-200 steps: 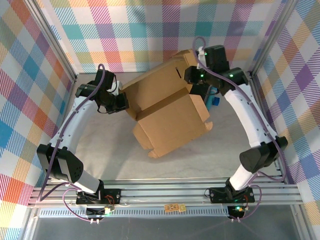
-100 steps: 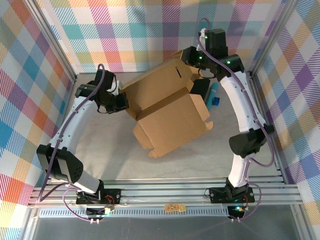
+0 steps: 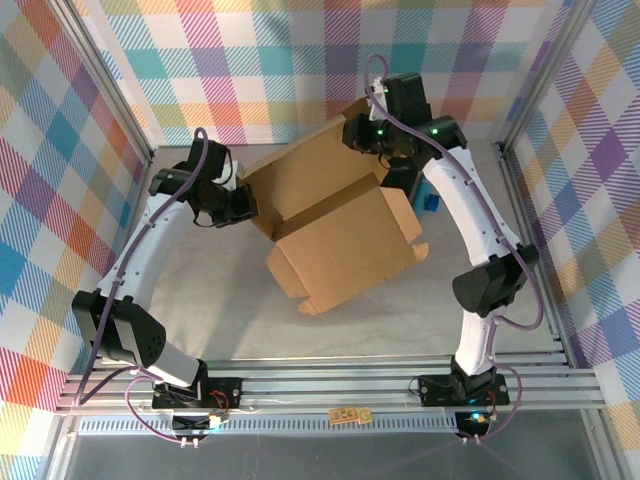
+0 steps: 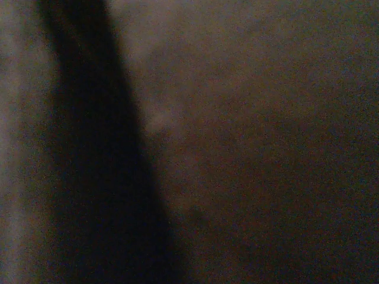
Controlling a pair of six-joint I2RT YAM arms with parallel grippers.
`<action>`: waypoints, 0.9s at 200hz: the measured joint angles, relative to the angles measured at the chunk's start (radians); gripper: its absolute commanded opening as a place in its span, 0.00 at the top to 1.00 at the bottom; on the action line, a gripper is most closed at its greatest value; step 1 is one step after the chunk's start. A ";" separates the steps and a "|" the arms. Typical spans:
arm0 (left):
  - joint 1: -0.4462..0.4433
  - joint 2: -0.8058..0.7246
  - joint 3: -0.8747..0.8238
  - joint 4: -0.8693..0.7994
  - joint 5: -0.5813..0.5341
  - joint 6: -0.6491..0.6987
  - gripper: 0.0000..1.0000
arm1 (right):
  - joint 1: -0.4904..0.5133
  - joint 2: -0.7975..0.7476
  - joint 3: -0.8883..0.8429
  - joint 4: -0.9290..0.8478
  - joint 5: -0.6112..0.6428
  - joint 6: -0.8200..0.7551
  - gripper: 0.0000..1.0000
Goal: Fold the paper box
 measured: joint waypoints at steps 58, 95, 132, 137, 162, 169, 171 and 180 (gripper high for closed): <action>0.036 0.001 -0.002 0.045 0.129 0.007 1.00 | -0.367 -0.306 -0.235 0.227 -0.278 0.016 0.55; 0.037 0.014 -0.003 0.115 0.247 0.018 1.00 | -0.518 -0.310 -0.240 0.358 -0.457 0.107 0.53; 0.037 0.016 -0.037 0.184 0.364 0.035 1.00 | -0.555 -0.065 -0.149 0.412 -0.674 0.210 0.56; 0.037 0.016 -0.043 0.192 0.380 0.035 1.00 | -0.552 -0.035 -0.149 0.422 -0.703 0.229 0.56; 0.037 0.035 -0.063 0.220 0.432 0.035 1.00 | -0.517 0.053 -0.149 0.459 -0.818 0.307 0.57; 0.037 0.044 -0.064 0.222 0.440 0.035 1.00 | -0.503 0.057 -0.151 0.478 -0.845 0.334 0.57; 0.037 0.047 -0.064 0.223 0.443 0.035 1.00 | -0.499 0.057 -0.153 0.486 -0.852 0.341 0.57; 0.037 0.060 -0.064 0.229 0.451 0.037 1.00 | -0.486 0.054 -0.154 0.528 -0.885 0.370 0.58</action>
